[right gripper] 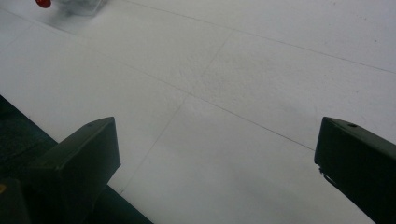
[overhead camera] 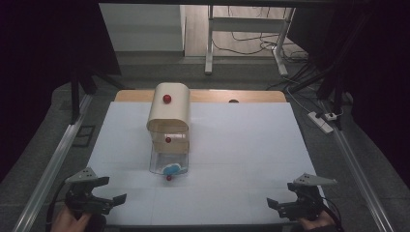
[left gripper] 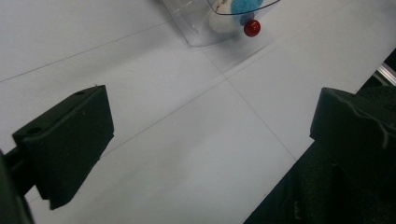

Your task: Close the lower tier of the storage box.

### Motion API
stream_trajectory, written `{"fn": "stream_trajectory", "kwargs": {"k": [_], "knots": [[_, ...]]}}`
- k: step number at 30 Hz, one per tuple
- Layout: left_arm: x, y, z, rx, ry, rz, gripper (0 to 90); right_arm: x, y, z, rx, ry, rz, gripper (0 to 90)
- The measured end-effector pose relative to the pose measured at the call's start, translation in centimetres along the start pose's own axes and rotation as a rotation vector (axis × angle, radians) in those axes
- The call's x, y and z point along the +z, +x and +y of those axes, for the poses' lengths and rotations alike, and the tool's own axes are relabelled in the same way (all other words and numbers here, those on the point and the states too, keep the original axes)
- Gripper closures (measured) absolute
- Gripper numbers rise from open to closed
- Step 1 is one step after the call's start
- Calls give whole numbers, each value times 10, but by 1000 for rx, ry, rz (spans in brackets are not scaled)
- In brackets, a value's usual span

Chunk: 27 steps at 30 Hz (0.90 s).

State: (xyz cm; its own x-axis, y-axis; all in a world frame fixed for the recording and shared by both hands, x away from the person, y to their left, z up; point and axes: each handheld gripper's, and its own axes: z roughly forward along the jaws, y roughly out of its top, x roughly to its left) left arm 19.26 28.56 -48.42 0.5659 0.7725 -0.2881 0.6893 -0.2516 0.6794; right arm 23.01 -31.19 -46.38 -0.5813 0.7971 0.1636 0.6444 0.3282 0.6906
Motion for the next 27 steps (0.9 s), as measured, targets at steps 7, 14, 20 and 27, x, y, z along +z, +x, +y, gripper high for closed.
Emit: {"fn": "stream_trajectory", "kwargs": {"k": [7, 14, 20, 27], "knots": [[-2, -1, 1, 19, -3, 16, 0, 0, 0, 0, 0, 7, -1, 0], [-3, 0, 2, 39, -13, -4, 0, 1, 0, 0, 5, 9, 3, 0], [-3, -2, 5, 51, -18, -27, 0, 1, 0, 0, 6, 12, 4, 0], [2, -8, 9, 74, -13, -32, 0, 2, 0, 0, 3, 18, 2, 0]]}}
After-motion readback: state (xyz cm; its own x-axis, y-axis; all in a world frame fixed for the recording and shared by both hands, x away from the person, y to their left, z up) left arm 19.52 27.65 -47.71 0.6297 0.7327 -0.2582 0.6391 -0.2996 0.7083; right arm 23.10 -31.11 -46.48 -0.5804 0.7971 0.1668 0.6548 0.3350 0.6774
